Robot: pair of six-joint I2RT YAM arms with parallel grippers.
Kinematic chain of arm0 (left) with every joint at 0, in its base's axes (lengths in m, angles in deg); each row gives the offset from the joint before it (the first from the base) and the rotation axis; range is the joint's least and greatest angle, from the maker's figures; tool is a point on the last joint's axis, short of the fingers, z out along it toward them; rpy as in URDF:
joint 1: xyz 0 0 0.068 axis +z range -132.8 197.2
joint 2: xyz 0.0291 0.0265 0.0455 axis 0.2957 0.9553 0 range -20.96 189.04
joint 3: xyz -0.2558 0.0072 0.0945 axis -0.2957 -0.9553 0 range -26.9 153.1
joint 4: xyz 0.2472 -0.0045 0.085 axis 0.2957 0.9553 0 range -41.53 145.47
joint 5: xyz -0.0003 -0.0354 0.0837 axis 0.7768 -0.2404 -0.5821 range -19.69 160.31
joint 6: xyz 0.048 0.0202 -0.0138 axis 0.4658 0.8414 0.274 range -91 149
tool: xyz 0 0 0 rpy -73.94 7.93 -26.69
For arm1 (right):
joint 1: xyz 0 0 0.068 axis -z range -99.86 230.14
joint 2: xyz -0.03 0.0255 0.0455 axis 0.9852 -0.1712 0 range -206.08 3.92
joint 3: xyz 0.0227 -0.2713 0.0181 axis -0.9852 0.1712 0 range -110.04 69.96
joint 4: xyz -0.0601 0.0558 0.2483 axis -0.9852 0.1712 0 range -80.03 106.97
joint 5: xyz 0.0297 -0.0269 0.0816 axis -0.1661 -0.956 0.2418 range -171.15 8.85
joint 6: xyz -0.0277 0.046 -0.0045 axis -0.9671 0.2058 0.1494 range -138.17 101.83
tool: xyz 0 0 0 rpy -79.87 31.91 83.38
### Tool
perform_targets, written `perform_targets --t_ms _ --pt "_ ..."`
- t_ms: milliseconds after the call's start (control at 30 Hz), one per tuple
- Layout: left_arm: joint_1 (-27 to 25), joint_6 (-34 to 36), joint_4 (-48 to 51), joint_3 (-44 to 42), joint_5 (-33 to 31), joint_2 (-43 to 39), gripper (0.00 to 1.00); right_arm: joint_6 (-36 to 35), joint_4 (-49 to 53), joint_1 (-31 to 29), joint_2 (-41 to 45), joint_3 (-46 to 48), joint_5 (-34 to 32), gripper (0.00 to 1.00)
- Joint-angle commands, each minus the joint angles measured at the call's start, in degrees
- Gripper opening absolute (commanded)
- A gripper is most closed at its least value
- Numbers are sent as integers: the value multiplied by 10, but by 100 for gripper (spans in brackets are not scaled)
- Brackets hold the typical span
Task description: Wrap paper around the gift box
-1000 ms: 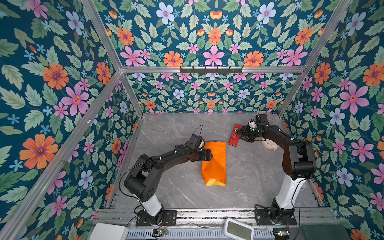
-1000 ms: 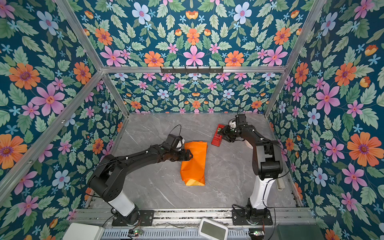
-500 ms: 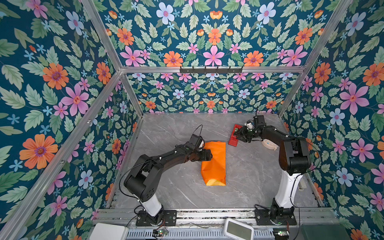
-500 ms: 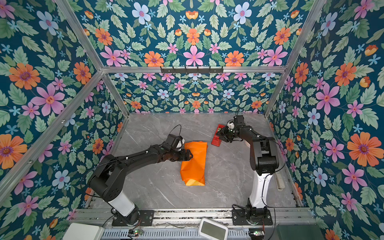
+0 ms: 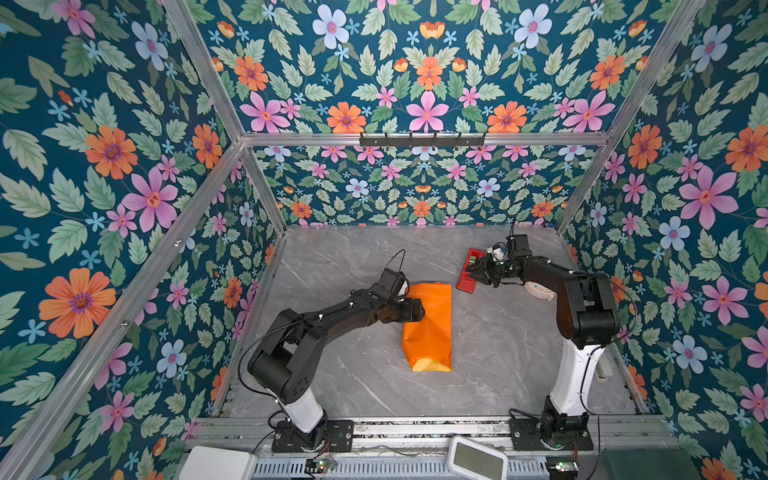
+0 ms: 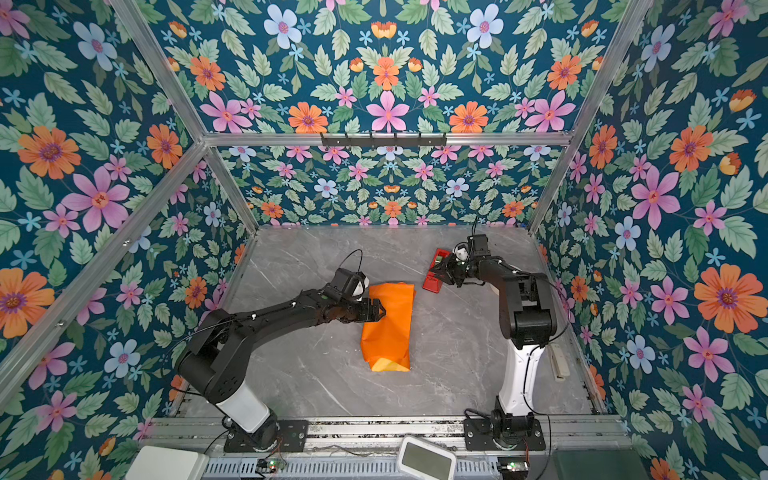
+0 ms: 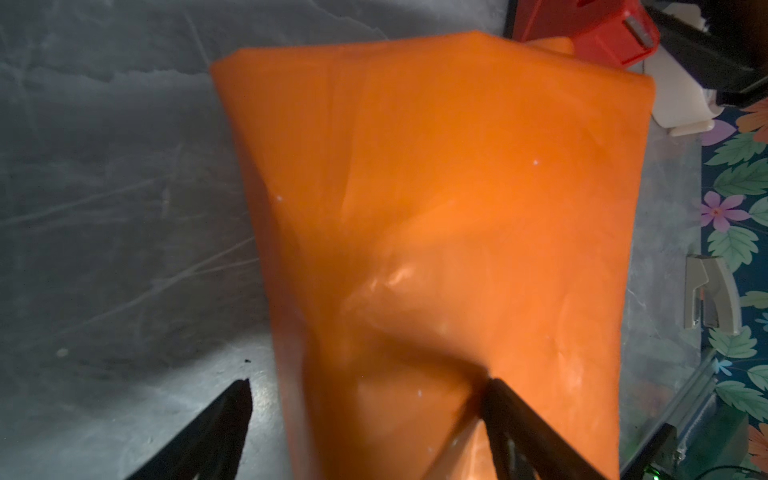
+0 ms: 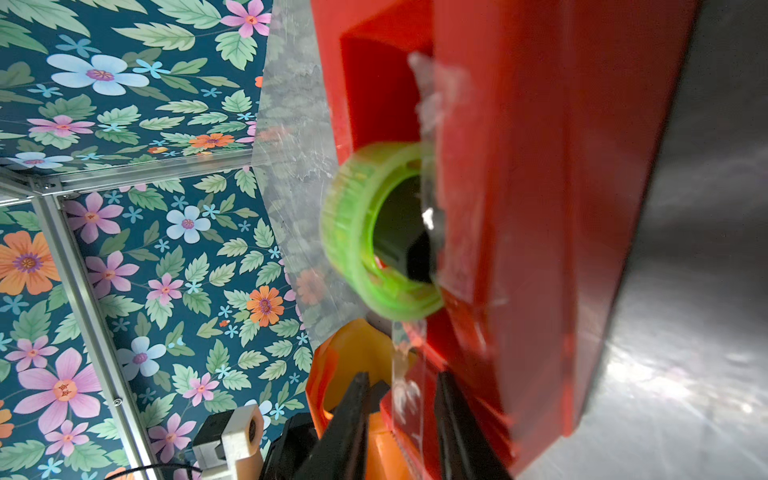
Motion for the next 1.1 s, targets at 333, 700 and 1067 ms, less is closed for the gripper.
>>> perform_targets --t_ms 333,700,1067 --pt "0 19 108 -9 -65 10 89 42 -33 -2 -19 26 -41 19" --pt "-1 20 109 -10 -66 10 89 63 -57 -2 -22 38 -36 11" --pt "-1 20 109 -11 -67 8 88 76 -74 -2 -24 44 -29 0"
